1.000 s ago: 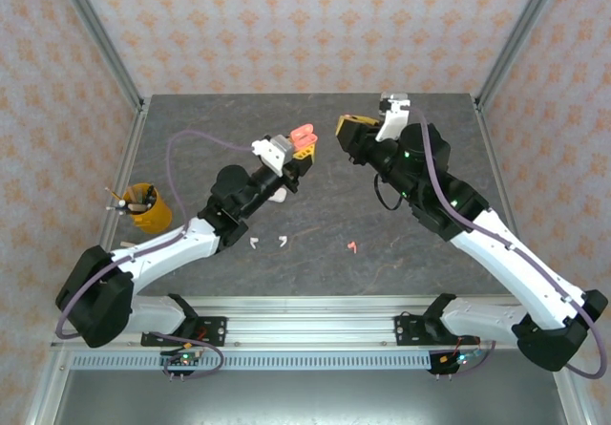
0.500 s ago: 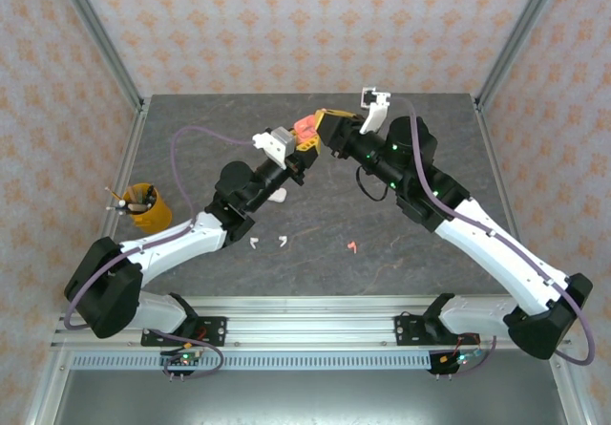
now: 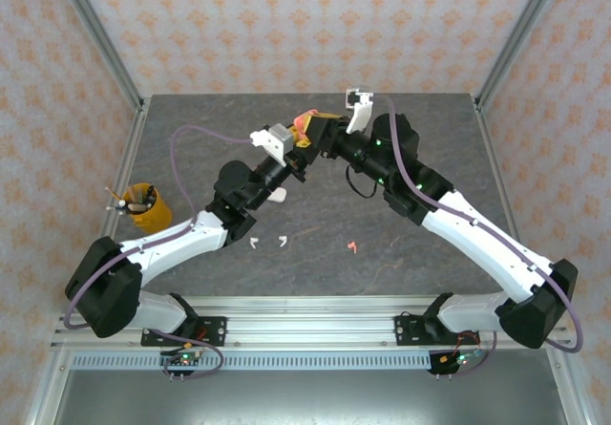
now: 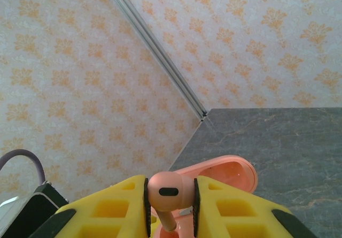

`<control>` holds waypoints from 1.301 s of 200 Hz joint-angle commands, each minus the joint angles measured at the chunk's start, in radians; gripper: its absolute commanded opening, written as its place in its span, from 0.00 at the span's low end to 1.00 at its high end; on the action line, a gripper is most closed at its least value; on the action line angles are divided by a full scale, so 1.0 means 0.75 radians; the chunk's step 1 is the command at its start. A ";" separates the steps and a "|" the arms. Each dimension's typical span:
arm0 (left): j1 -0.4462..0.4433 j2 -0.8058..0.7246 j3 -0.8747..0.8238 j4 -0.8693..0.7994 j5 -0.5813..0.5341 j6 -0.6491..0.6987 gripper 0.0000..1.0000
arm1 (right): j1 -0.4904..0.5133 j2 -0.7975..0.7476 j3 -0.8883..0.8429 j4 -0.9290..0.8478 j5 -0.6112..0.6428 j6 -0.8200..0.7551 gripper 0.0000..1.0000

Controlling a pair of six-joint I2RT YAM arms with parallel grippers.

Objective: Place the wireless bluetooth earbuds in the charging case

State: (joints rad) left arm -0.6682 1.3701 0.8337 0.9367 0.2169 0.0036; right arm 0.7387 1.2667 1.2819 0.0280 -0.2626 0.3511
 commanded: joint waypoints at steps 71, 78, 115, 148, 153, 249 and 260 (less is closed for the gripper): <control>-0.013 0.010 0.060 0.065 -0.027 -0.005 0.00 | -0.003 -0.001 -0.052 0.078 -0.046 0.009 0.24; -0.013 0.012 0.062 0.064 -0.026 -0.005 0.00 | -0.003 -0.004 -0.058 0.077 -0.049 0.011 0.24; -0.013 0.017 0.071 0.062 -0.031 -0.009 0.00 | -0.004 -0.015 -0.082 0.076 -0.058 0.011 0.23; -0.013 0.020 0.078 0.060 -0.038 -0.013 0.00 | -0.003 -0.023 -0.102 0.072 -0.060 0.011 0.23; -0.013 0.020 0.080 0.058 -0.038 -0.012 0.00 | -0.003 -0.026 -0.104 0.072 -0.061 0.009 0.23; -0.012 0.030 0.098 0.052 -0.026 -0.015 0.00 | -0.003 -0.038 -0.078 -0.089 -0.109 -0.163 0.23; -0.013 0.033 0.101 0.052 -0.024 -0.015 0.00 | -0.003 -0.037 -0.070 -0.114 -0.113 -0.189 0.23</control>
State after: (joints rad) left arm -0.6743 1.3933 0.8471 0.9207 0.2035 -0.0002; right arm 0.7296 1.2514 1.2205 0.0601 -0.2893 0.2714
